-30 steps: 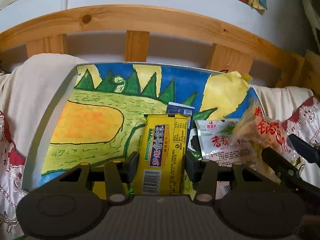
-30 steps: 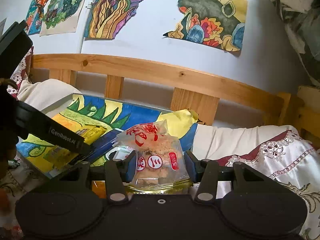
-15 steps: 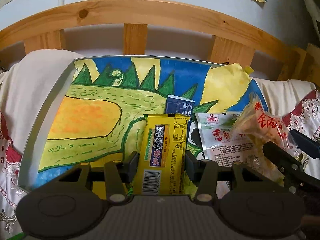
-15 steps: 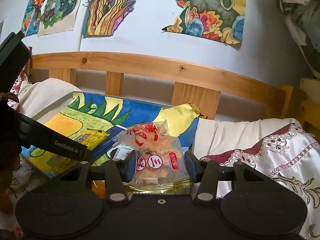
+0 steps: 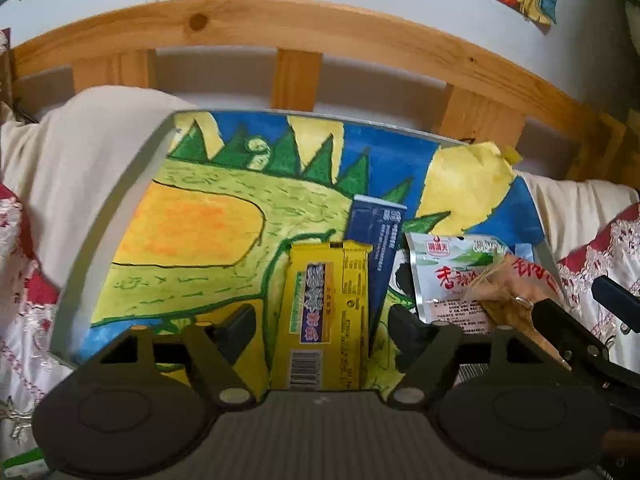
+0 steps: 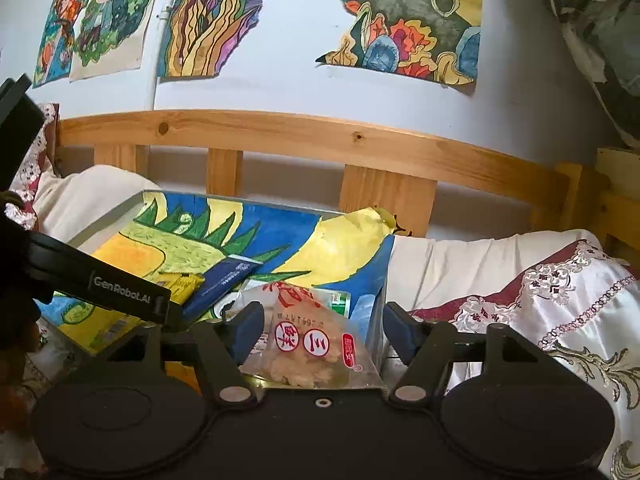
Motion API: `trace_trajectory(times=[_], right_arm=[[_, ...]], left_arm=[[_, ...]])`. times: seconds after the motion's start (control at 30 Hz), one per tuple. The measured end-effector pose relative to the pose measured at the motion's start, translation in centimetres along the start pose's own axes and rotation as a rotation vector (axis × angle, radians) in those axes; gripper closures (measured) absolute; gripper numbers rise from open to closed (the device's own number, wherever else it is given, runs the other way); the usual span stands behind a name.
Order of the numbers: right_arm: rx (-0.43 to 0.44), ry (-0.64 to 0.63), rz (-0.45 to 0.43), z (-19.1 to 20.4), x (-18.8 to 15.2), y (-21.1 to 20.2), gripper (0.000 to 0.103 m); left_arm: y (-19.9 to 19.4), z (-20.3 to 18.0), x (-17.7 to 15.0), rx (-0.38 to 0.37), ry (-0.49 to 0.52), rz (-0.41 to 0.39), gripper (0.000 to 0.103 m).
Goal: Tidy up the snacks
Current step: 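Lower the wafer pack into the tray with the left gripper while the right gripper places the cookie bag, then open both grippers and pull them back from the tray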
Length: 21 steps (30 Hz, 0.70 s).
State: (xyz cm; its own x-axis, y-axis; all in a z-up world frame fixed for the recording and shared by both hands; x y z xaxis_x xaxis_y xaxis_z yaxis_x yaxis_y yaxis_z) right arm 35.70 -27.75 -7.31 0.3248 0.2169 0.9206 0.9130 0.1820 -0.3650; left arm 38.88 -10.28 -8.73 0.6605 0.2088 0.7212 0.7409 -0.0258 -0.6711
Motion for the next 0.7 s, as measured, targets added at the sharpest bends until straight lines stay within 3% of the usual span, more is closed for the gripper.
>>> trace_trajectory(times=[0.2, 0.53, 0.7], right_arm=[[-0.008, 0.044, -0.048, -0.5, 1.2, -1.5, 0.019], [0.011, 0.095, -0.167, 0.0, 4.0, -6.7, 0.001], [0.034, 0.124, -0.217, 0.9, 5.3, -10.2, 0.001]], left_arm=[[-2.4, 1.5, 0.3, 0.027, -0.03, -0.061, 0.01], [-9.2, 4.1, 0.9, 0.026, -0.049, -0.17, 0.002], [-13.3, 5.2, 0.7, 0.032, -0.032, -0.232, 0.001]])
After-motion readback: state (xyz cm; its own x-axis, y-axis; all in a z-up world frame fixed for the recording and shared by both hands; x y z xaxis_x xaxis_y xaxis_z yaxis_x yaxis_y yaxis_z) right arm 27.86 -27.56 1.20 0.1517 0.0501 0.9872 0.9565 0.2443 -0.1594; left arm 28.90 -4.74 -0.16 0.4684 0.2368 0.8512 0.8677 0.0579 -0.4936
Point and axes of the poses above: each gripper's, at about its wrist camera, not at the fingertips, and y roughly the way its jaws point, z to its left, x to its top, the point moved 7 cm from there along y, roughly the way its jaws point, and after that the axes turned 2 degrees about -y, right-handed, at the moved point
